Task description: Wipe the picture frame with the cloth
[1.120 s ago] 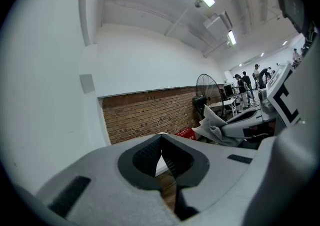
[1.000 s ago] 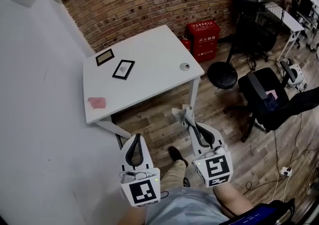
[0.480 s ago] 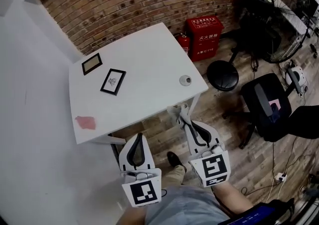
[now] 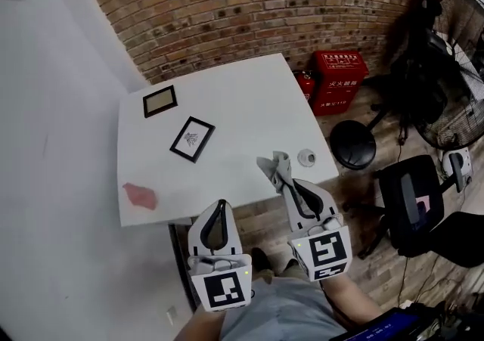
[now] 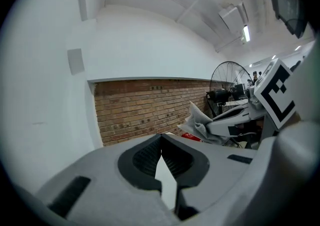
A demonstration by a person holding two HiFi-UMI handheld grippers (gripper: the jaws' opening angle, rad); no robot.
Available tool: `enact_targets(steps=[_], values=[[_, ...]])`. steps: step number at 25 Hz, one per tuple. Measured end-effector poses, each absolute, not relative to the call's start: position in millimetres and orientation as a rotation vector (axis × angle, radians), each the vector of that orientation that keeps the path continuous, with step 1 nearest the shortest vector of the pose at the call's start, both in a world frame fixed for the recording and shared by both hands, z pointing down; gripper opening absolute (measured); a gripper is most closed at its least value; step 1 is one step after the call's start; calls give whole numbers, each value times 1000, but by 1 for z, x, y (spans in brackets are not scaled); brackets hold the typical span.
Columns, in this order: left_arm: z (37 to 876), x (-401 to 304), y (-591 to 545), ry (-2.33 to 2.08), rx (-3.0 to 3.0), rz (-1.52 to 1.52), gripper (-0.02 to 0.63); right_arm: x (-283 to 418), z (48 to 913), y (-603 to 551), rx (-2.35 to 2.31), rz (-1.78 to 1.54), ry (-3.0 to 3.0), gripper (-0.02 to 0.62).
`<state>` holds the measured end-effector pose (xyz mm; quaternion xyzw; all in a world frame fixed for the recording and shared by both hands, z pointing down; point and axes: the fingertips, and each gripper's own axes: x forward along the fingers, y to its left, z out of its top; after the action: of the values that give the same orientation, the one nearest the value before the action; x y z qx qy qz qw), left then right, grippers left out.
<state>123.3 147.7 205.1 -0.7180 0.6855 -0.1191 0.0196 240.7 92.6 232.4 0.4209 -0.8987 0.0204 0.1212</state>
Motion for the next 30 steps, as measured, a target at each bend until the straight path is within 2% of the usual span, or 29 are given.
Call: enact_targets(steps=[15, 30], values=[[190, 74, 111, 2448, -1914, -323, 9, 165, 201, 18, 846, -77, -2801, 28], [181, 66, 87, 2798, -1403, -330, 9, 112, 182, -41, 301, -155, -2948, 28]])
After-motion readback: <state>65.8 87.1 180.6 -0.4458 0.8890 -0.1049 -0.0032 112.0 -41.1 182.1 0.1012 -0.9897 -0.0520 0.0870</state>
